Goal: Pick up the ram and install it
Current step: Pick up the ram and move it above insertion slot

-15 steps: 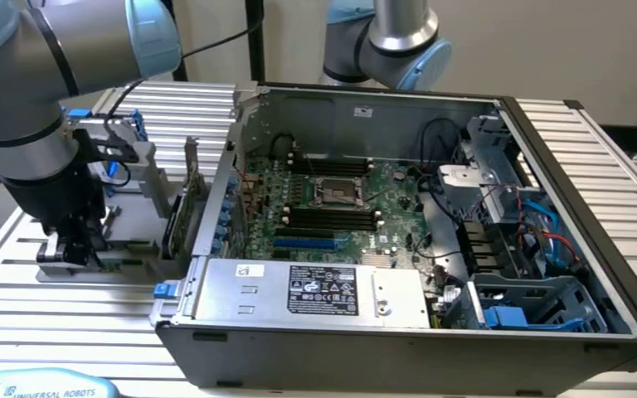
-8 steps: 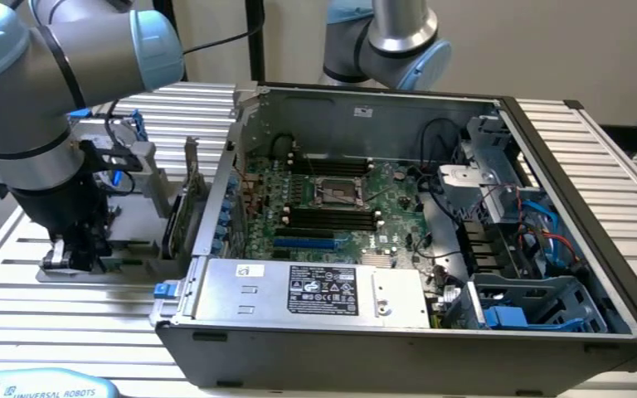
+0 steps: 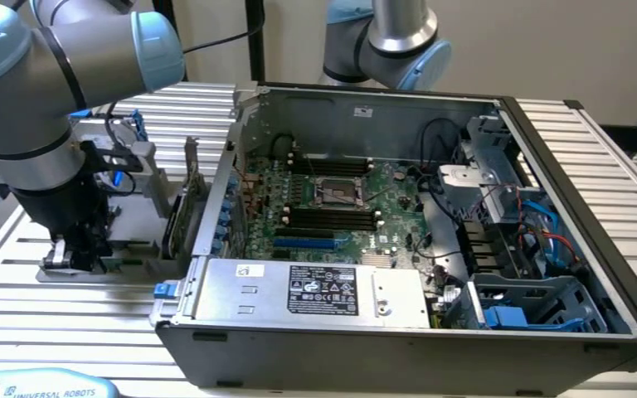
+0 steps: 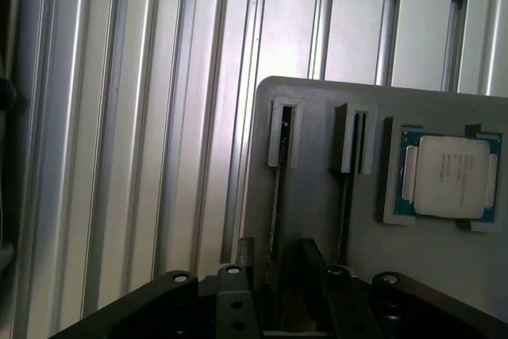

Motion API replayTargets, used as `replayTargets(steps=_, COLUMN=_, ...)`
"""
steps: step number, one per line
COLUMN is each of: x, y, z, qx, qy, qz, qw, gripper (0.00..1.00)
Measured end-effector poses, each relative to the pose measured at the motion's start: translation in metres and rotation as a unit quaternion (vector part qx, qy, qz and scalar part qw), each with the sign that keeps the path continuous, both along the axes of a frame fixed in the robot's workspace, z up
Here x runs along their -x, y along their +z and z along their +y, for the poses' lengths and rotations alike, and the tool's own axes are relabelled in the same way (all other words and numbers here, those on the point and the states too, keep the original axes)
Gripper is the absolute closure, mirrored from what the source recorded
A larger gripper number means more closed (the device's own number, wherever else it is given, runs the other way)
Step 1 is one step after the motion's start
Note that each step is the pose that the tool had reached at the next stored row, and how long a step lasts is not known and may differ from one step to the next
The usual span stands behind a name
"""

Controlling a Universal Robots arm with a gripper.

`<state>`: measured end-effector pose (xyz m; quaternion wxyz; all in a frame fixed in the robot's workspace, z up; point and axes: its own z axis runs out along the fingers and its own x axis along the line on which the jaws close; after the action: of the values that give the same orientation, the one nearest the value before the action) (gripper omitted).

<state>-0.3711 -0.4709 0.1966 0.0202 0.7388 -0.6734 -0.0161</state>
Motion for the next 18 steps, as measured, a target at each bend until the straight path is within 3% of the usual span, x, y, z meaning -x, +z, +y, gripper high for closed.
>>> replayTargets(steps=13, x=0.0007, y=-0.0016, z=0.0011, qx=-0.0001, qy=-0.001, qz=0.0015, qw=1.0, gripper=0.64)
replayTargets(steps=15, x=0.0009, y=-0.0018, z=0.0011, qx=0.0, qy=-0.001, qz=0.0016, qw=1.0, gripper=0.66)
replayTargets(steps=16, x=0.001, y=-0.0019, z=0.0012, qx=0.0, qy=-0.001, qz=0.0016, qw=1.0, gripper=0.73)
replayTargets(steps=18, x=0.0012, y=-0.0022, z=0.0012, qx=-0.0001, qy=-0.002, qz=0.0016, qw=1.0, gripper=0.73)
